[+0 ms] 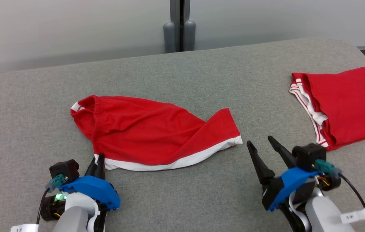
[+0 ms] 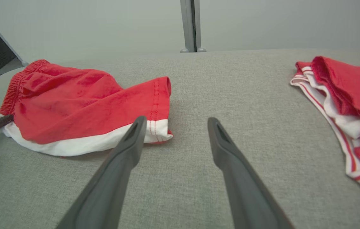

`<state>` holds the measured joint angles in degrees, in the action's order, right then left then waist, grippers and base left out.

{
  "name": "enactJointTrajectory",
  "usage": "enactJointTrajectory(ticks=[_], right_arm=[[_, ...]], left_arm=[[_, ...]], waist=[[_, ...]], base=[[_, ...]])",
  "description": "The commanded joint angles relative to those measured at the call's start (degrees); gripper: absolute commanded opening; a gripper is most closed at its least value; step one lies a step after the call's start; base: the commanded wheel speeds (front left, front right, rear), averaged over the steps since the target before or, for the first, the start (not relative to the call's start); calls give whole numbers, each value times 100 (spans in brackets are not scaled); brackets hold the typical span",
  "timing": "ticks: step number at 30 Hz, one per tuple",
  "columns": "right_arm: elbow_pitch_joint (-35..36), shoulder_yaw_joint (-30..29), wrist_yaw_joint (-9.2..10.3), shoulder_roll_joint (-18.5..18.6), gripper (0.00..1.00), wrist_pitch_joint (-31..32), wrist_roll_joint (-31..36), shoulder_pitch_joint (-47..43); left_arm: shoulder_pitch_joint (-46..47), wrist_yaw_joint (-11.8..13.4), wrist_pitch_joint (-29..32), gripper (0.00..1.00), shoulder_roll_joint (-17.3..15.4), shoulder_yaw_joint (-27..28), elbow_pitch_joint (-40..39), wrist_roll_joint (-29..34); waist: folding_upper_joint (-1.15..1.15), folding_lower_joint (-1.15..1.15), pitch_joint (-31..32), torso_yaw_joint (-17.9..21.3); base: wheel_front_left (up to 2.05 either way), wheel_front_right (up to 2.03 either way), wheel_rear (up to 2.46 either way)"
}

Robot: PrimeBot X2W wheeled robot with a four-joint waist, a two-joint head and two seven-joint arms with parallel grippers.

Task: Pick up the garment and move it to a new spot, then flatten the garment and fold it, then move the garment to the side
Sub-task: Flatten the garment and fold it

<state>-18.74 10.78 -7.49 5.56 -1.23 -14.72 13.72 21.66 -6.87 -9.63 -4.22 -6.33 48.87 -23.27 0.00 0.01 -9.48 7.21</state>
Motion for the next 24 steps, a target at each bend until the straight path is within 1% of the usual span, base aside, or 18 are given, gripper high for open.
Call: enactJointTrajectory(ticks=[1, 6, 10, 14, 15, 16, 17, 18, 19, 20, 21, 22, 23, 24], right_arm=[[-113, 59, -2, 3, 100, 80, -36, 223], [-807, 195, -1, -30, 100, 433, -41, 719], [-1308, 461, -1, -47, 100, 421, -16, 991], [-1700, 616, -1, -62, 100, 277, -42, 1186], [-1774, 652, -2, -74, 91, 223, -75, 1221], [-1848, 679, -1, -69, 91, 199, -89, 1244], [-1926, 703, -1, -50, 51, 160, -98, 1257], [-2013, 721, -1, -37, 54, 152, -119, 1277], [-2093, 747, -1, -27, 50, 157, -136, 1299], [-2146, 777, -1, -18, 50, 149, -151, 1328], [-2197, 803, -1, -17, 29, 119, -159, 1352], [-2241, 835, -1, -19, 4, 106, -178, 1353], [-2291, 870, -1, -21, 0, 128, -210, 1334], [-2307, 902, -1, -20, 0, 130, -237, 1320]], left_arm=[[110, -27, -77, 0, -5, -32, 30, -36], [135, -52, -170, 0, 26, -183, 95, -121], [191, -65, -213, 0, 56, -332, 148, -197], [235, -65, -252, 0, 69, -446, 184, -279], [248, -66, -268, 0, 72, -466, 189, -296], [262, -67, -278, 0, 74, -472, 191, -315], [277, -67, -292, 0, 75, -479, 193, -351], [290, -67, -303, 0, 78, -492, 198, -364], [301, -68, -304, 0, 79, -502, 202, -397], [312, -69, -318, 0, 80, -510, 210, -411], [316, -64, -326, 0, 81, -526, 215, -436], [316, -56, -336, 0, 81, -540, 219, -450], [311, -57, -351, 0, 81, -551, 223, -471], [304, -57, -364, 0, 82, -560, 222, -500]], waist=[[0, -1, -28, -16], [0, -1, -119, -158], [0, -1, -175, -293], [0, -1, -202, -360], [0, -1, -206, -370], [0, -1, -208, -377], [0, -1, -207, -381], [0, -1, -205, -381], [0, -1, -200, -378], [0, -1, -195, -374], [0, -1, -186, -370], [0, -1, -175, -366], [0, -1, -159, -363], [0, -1, -139, -362]], base=[[0, 0, 0], [0, 0, 0], [0, 0, 0], [0, 0, 0], [0, 0, 0], [0, 0, 0], [0, 0, 0], [0, 0, 0], [0, 0, 0], [0, 0, 0], [0, 0, 0], [0, 0, 0], [0, 0, 0], [0, 0, 0]])
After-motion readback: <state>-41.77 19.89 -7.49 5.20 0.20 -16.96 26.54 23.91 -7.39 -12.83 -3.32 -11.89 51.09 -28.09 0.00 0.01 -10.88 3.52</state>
